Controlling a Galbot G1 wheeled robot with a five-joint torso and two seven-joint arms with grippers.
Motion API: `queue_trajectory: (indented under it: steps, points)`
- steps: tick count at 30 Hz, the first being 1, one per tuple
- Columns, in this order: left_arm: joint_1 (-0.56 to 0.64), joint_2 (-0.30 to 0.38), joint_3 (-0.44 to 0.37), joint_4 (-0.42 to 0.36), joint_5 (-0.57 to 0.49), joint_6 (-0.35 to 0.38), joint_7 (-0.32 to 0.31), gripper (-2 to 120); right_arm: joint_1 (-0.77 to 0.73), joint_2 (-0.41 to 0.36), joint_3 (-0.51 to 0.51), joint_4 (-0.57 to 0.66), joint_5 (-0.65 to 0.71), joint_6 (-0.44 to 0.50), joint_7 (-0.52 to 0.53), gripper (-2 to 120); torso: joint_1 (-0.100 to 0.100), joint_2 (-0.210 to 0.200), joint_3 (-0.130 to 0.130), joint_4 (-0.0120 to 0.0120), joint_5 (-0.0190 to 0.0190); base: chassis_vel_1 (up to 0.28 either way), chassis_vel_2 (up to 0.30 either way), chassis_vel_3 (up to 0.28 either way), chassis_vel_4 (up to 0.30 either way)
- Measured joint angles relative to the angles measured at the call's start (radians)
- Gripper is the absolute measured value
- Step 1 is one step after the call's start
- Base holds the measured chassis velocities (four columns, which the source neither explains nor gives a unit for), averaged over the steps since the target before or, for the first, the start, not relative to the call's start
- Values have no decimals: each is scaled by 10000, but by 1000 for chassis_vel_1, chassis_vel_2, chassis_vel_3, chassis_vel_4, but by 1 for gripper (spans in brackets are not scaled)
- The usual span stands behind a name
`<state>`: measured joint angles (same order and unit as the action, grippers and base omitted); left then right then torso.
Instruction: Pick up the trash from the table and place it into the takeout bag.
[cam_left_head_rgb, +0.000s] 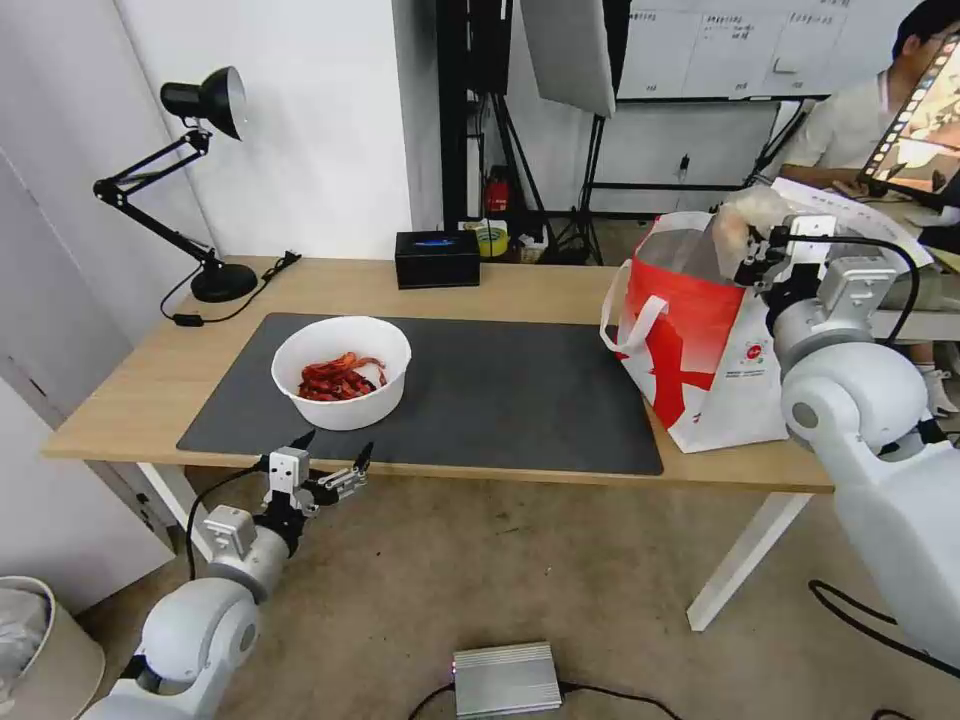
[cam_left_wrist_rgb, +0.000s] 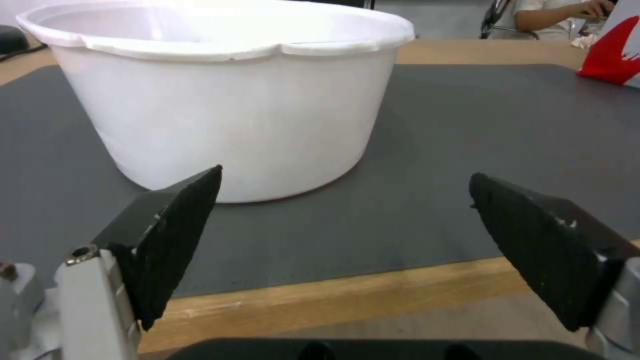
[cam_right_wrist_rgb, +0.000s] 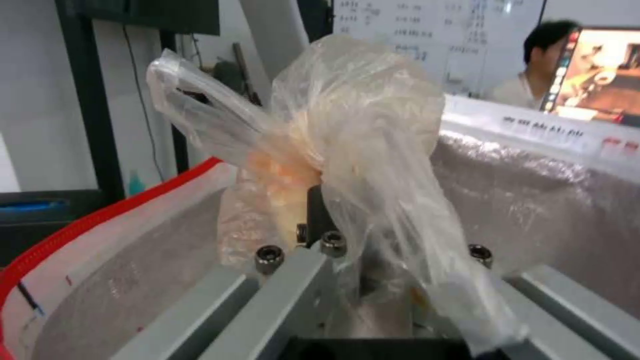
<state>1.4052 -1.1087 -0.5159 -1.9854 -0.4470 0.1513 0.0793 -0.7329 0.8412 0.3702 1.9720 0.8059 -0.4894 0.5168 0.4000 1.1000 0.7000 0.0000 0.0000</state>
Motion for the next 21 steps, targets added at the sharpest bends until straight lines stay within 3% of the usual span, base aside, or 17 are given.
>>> queue_trajectory:
  steps: [21]
  points:
    - [59, -52, 30, -168, 38, -3, 0, 100, -387, -295, 641, 294, 432, -109, -124, 75, 0, 1, -1, -1, 0, 0, 0, 0, 0]
